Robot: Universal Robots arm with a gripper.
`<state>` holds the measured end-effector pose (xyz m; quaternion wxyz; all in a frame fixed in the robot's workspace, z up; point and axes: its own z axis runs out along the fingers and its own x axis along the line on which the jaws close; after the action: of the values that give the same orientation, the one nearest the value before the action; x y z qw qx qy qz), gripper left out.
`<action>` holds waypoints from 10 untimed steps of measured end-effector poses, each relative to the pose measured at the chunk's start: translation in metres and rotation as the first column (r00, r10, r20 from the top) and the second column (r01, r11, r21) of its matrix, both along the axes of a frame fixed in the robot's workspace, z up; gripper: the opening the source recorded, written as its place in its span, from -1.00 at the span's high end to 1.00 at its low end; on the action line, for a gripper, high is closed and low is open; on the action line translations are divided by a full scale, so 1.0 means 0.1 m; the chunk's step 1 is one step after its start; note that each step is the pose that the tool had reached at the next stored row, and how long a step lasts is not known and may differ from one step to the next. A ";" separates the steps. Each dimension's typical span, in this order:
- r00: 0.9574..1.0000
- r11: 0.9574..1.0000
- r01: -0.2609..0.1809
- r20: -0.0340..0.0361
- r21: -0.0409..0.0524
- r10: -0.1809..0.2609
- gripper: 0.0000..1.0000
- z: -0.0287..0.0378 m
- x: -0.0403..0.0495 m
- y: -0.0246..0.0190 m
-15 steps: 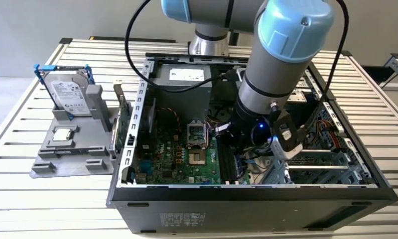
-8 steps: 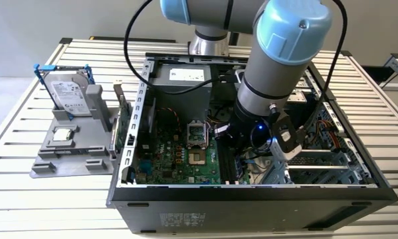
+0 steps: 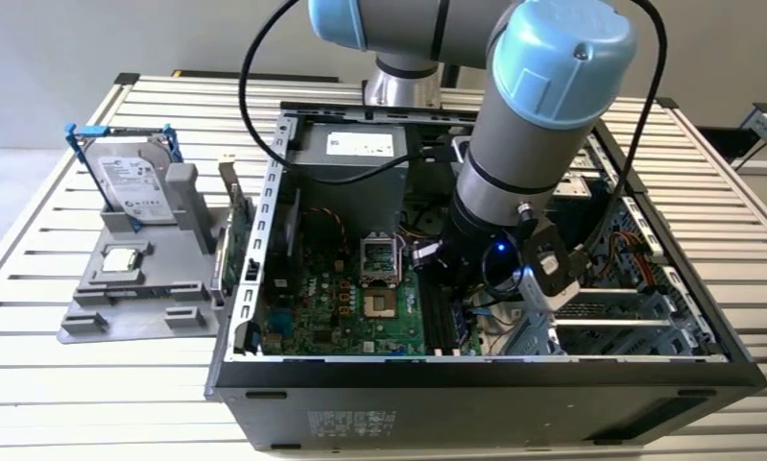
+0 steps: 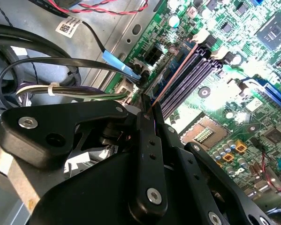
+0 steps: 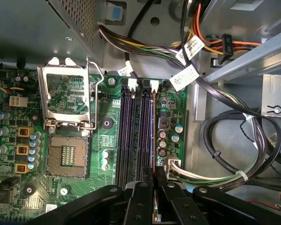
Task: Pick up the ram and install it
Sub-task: 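Insert the ram into the slot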
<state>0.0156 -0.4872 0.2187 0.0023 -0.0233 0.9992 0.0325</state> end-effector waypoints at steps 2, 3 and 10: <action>1.000 1.000 0.003 0.000 0.000 -0.003 1.00 -0.004 0.000 0.005; 1.000 1.000 0.005 0.000 0.000 -0.005 1.00 -0.004 0.001 0.009; 1.000 1.000 0.029 0.000 0.000 -0.029 1.00 -0.009 0.003 0.021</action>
<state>0.0160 -0.4851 0.2178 0.0027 -0.0090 0.9994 0.0325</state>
